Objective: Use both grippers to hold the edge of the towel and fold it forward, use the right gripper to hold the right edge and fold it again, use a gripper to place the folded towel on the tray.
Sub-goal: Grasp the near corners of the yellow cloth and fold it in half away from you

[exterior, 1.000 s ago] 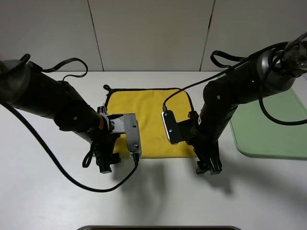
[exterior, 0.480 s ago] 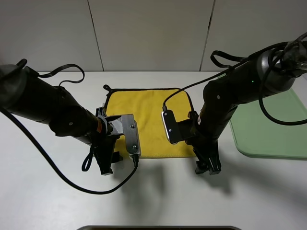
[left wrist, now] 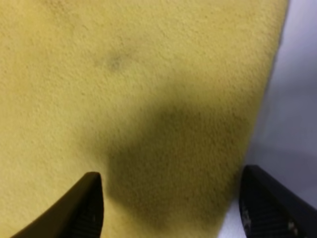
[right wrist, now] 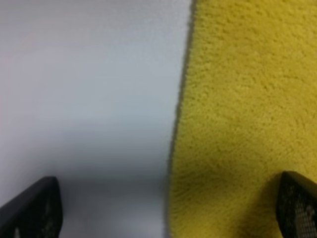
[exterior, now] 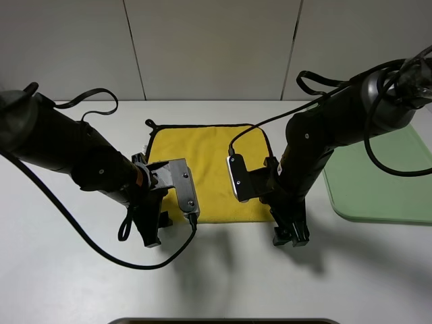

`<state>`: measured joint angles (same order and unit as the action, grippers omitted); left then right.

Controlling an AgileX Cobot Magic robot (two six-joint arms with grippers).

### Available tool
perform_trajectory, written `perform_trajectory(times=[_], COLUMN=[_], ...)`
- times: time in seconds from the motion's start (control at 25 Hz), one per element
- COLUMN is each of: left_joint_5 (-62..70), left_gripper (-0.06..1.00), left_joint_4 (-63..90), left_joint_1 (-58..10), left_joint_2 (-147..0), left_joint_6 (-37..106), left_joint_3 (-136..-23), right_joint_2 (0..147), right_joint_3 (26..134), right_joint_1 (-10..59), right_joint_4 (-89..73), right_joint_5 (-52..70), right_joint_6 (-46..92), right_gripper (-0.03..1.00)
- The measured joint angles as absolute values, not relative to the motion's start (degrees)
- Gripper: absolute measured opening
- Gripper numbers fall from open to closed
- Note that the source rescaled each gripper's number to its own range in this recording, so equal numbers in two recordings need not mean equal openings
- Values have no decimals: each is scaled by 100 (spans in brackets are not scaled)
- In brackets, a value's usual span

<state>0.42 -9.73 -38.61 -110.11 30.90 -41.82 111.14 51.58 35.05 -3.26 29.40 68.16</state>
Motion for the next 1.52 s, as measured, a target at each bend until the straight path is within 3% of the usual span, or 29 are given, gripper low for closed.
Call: perform_trajectory(times=[0.56,0.92,1.16,1.52], left_joint_5=[155,501,595,826], left_gripper=[57,56,53,24], left_joint_4=[-817,-321,-35,48], left_joint_1=[-3749,-3504,-3472,-3498], left_joint_2=[-11011,-11004,-11079,-11096], left_joint_6=[3365,4323,4842,4940], left_joint_3=[-4186,-4248,-4293,-4293], right_joint_2=[11114,11125,11143,11152], right_joint_3=[5158,5158,5158,5158], right_joint_1=[3505,3505,3505,3505], right_joint_4=[-457,-480,-615,-810], right_joint_5=[2967,2996,3031,2947], right_joint_6=[6820,6820,6820,6830], right_gripper=[95,92,76,22])
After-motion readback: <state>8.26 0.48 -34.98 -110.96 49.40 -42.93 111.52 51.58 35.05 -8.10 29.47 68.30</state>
